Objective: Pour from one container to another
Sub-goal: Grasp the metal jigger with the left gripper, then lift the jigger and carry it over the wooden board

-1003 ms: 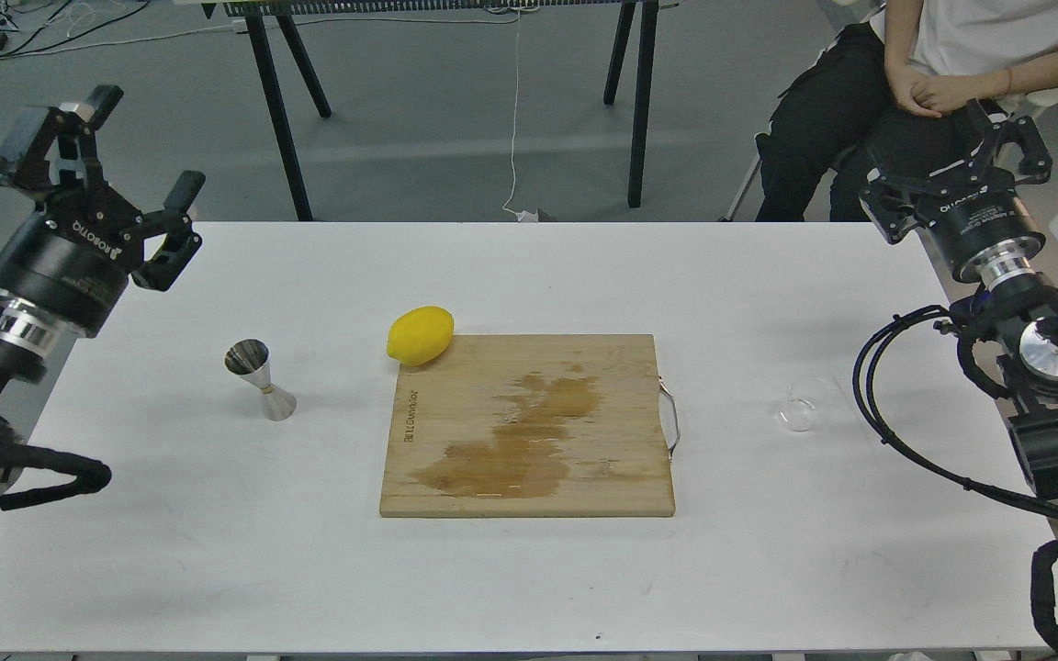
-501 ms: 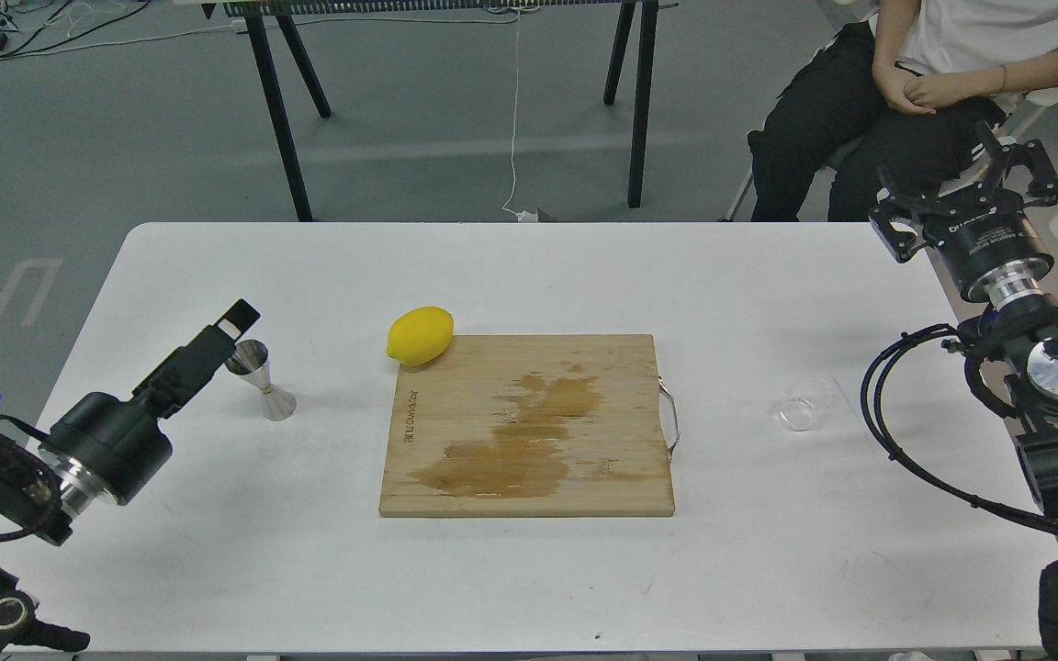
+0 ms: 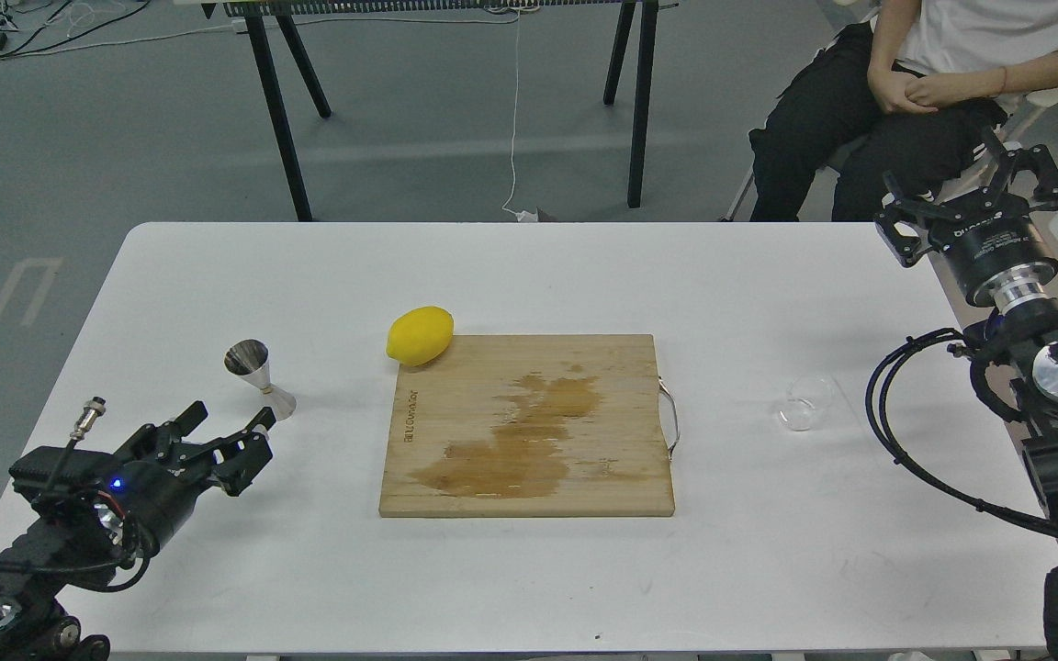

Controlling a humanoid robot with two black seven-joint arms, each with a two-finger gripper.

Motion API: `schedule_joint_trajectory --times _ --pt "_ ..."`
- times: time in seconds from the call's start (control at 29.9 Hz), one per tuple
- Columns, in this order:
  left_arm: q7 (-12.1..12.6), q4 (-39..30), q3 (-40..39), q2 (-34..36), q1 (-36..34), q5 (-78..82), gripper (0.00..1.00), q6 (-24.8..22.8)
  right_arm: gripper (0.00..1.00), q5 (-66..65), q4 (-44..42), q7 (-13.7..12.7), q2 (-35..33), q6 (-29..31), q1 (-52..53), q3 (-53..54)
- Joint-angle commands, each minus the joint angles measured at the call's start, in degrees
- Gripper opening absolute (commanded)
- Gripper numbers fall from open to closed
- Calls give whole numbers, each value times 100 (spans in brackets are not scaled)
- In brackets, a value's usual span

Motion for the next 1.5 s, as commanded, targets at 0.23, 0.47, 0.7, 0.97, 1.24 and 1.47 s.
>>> schedule_joint_trajectory --times 0.23,0.47,0.7,0.97,1.24,1.47 --pt "5 1392 1052 -302 -1032 -1 81 580 100 0 -4 0 -27 0 0 3" --pt "-13 2148 1052 -812 -1428 -1 78 650 100 0 4 0 -106 0 -9 -6" --pt "-4 2412 1052 -962 -1631 -1 55 659 100 0 -4 8 -106 0 -9 -6" --pt "-39 2421 1096 -953 -1631 -1 26 668 100 -9 -4 8 -88 0 0 -24" --pt "23 2421 1096 -962 -1657 -1 9 729 100 -9 4 8 -115 0 0 -6" --pt "102 2018 1088 -830 -1894 -1 9 1309 100 -9 4 8 -159 0 0 -6"
